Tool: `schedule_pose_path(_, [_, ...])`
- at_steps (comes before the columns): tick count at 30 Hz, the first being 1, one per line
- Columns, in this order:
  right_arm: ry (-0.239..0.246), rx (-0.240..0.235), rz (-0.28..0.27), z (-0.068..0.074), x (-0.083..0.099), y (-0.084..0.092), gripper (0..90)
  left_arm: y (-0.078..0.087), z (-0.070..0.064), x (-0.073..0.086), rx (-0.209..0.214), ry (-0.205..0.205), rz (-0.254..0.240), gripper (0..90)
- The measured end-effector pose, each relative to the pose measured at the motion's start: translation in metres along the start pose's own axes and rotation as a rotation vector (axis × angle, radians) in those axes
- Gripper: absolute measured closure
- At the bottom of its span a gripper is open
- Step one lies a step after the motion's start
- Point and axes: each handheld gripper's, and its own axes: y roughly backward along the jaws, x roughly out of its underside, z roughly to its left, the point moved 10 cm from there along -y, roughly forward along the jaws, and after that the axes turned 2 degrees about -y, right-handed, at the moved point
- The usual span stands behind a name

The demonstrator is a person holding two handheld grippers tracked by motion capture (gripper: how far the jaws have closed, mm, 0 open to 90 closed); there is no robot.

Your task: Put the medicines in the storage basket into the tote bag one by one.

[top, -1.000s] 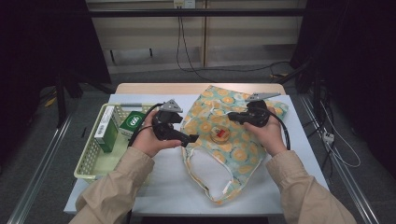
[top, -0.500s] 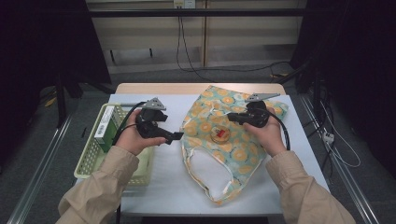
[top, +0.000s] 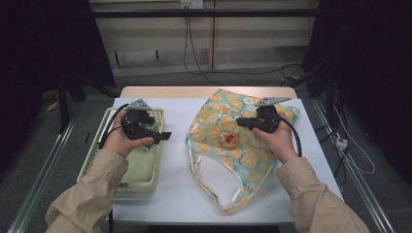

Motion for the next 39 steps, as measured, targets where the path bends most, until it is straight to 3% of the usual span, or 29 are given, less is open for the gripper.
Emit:
schedule_pose_path(4, [0.001,0.001,0.0,0.0,0.001,-0.001,90.0,0.0,0.016,0.008,-0.034,0.012,0.007,9.1])
schedule_pose_path(11, [0.001,0.0,0.0,-0.001,0.0,-0.001,90.0,-0.004,0.043,0.023,-0.089,0.077,0.022,8.0])
schedule_pose_path(14, [-0.002,-0.003,-0.003,-0.001,0.0,-0.002,90.0,-0.008,0.055,0.032,-0.137,0.075,0.049,7.5])
schedule_pose_path(19, [-0.004,-0.006,0.003,-0.001,0.001,-0.003,90.0,-0.012,0.069,0.033,-0.164,0.117,0.021,6.7])
schedule_pose_path(23, [-0.005,-0.006,0.001,-0.002,0.001,-0.003,90.0,-0.015,0.078,0.038,-0.205,0.108,0.047,6.4])
schedule_pose_path(33, [-0.007,-0.01,0.006,-0.002,0.002,-0.004,90.0,-0.027,0.089,0.058,-0.257,0.129,0.118,6.1])
schedule_pose_path(36, [-0.006,-0.01,0.006,-0.002,0.002,-0.004,90.0,-0.03,0.089,0.063,-0.249,0.15,0.129,6.9])
schedule_pose_path(39, [-0.006,-0.009,0.005,-0.003,0.002,-0.004,90.0,-0.032,0.088,0.067,-0.249,0.135,0.152,8.1])
